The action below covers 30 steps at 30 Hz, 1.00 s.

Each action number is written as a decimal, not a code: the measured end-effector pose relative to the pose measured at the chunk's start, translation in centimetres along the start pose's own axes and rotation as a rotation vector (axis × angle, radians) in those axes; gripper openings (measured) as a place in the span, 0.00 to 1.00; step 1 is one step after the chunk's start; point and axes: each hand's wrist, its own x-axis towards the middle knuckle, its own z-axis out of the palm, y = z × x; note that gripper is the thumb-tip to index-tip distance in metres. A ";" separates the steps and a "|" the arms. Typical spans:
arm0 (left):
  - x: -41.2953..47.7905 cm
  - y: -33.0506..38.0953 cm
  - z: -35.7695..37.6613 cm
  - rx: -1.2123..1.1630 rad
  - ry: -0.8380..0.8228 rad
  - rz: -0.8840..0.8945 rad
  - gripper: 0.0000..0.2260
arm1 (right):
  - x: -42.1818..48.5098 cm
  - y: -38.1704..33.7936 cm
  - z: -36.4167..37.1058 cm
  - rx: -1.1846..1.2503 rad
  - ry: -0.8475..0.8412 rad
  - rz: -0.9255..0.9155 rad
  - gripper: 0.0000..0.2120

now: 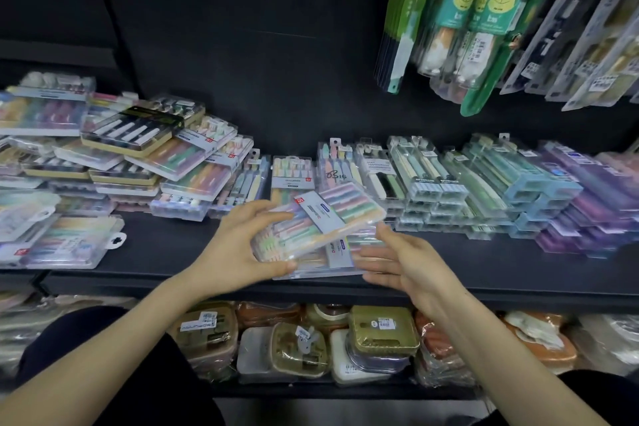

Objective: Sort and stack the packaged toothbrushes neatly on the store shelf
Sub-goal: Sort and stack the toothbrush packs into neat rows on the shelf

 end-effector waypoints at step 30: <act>3.1 -5.7 -4.5 0.542 0.405 0.035 0.22 | 5.2 -2.3 10.1 -0.940 0.043 -0.702 0.18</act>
